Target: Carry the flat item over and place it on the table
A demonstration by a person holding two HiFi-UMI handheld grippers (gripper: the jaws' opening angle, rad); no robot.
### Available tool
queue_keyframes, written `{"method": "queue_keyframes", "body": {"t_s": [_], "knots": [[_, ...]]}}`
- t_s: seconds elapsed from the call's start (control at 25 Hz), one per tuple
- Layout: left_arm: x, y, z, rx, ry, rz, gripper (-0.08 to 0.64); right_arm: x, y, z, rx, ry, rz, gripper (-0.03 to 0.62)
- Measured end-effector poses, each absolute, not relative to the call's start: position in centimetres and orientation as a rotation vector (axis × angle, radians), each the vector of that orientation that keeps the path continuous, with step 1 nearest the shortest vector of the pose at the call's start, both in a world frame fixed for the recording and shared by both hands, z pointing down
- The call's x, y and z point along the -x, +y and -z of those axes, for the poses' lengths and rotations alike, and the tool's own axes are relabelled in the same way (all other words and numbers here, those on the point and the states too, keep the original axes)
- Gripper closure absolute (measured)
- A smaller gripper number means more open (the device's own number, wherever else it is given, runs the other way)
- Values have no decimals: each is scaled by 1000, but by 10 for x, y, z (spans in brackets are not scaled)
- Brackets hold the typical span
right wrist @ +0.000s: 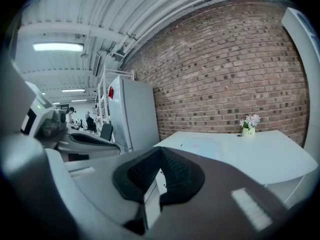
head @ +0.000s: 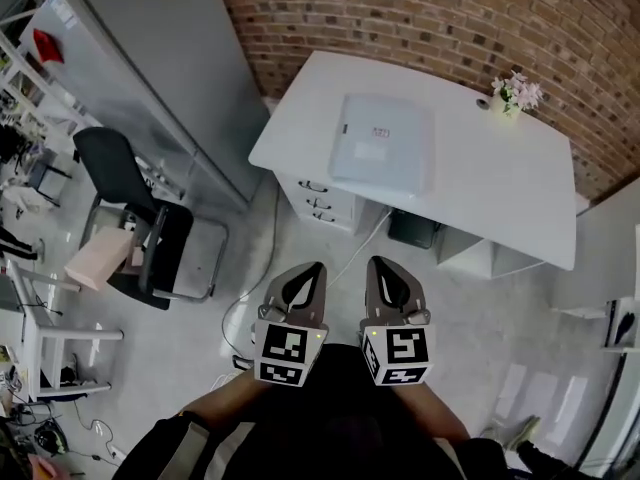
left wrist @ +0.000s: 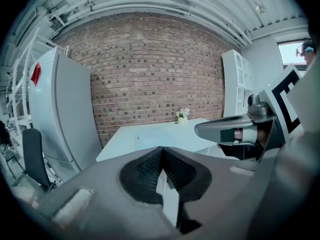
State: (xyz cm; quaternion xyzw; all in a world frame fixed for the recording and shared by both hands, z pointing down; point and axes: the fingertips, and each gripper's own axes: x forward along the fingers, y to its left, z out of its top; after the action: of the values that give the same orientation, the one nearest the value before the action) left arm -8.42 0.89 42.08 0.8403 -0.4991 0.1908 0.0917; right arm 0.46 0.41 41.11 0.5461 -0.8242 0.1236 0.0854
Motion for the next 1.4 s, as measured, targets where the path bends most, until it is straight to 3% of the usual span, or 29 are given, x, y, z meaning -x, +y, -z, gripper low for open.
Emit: {"method": "queue_keyframes", "body": {"t_s": [0.52,1.4], "knots": [[144,37,-410,-2576,-1391,-425,557,50,57,-408,-1747,-2284,-342,592],[124,33,-406,-2524,-1503,-396,558,19,55,-408,-1643,-2338,-335,591]]}}
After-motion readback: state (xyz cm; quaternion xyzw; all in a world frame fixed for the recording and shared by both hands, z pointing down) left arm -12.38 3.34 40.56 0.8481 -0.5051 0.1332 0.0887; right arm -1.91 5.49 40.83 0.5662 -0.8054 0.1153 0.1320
